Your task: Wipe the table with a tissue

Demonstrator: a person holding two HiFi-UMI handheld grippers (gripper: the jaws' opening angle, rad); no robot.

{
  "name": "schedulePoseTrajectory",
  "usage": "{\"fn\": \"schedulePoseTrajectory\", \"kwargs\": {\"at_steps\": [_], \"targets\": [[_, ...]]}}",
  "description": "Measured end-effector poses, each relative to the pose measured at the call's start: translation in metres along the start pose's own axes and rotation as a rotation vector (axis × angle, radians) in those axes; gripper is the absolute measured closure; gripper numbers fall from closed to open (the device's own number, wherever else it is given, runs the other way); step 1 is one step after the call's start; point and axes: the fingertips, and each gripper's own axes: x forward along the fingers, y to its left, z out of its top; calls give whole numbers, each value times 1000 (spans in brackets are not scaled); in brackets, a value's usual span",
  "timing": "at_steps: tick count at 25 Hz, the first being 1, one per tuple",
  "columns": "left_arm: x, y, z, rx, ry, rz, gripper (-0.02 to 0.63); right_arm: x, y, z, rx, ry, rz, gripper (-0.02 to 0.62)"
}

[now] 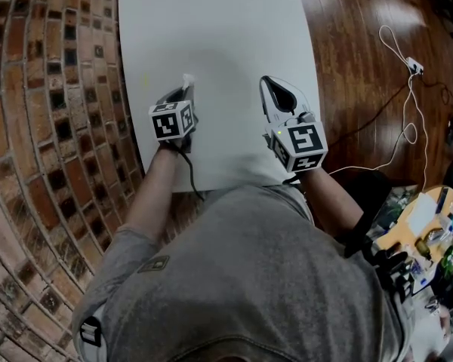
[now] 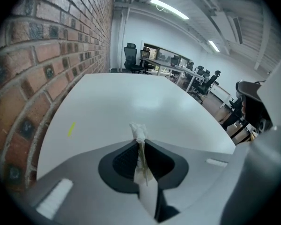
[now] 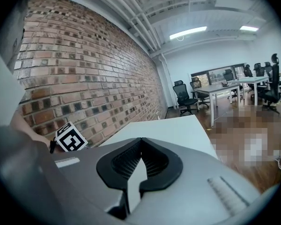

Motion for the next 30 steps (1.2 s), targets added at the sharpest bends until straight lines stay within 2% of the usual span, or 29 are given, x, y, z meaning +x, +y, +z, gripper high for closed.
{"fn": "schedulePoseTrajectory", "kwargs": {"at_steps": [10,21,25,30], "targets": [[-61,-26,-9,-57,-149,34,574,-37,11,-8,-8,-16,72,581],[-145,-54,-13,-59,-394,67,574,-65,44,-24,-46,-16,153,581],[-167,-60,-25,-46,-461,54,574,-84,63,-25,-87,-37,149,581],[-200,-66,-51,-36,-522,21,574,-122,89,-32,-106,-75,95,581]]}}
